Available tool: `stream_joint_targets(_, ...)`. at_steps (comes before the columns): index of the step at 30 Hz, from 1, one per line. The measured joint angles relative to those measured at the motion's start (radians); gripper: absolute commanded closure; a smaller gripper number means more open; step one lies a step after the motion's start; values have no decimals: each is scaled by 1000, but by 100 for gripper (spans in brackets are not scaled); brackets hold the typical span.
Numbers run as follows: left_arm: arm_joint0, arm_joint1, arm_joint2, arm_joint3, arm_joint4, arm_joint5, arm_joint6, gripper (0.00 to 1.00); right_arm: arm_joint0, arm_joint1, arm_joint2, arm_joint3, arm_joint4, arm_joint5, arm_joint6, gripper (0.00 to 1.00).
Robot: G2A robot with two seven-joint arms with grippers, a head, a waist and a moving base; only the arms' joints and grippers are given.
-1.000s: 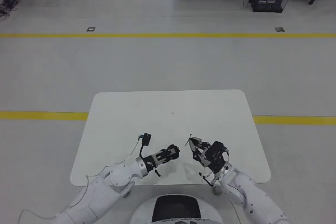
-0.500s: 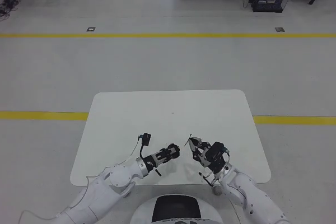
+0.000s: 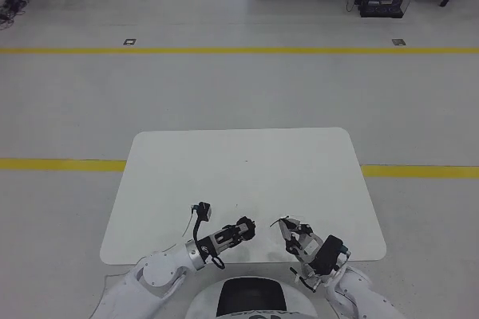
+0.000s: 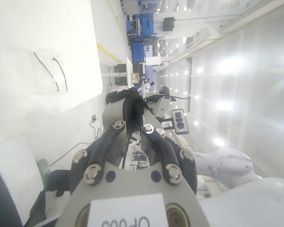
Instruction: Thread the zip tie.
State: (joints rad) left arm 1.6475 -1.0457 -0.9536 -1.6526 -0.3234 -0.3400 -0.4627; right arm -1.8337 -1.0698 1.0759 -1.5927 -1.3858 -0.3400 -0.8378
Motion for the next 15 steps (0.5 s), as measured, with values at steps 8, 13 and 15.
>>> stream_joint_targets(8, 0, -14, -4, 2, 18, 0, -19, 100, 28, 12, -22, 36, 39, 0, -43, 100)
stream_joint_targets(13, 0, -14, -4, 2, 18, 0, -19, 100, 28, 12, -22, 36, 39, 0, -42, 100)
stream_joint_targets(15, 0, -14, -4, 2, 18, 0, -19, 100, 28, 12, -22, 36, 39, 0, -42, 100)
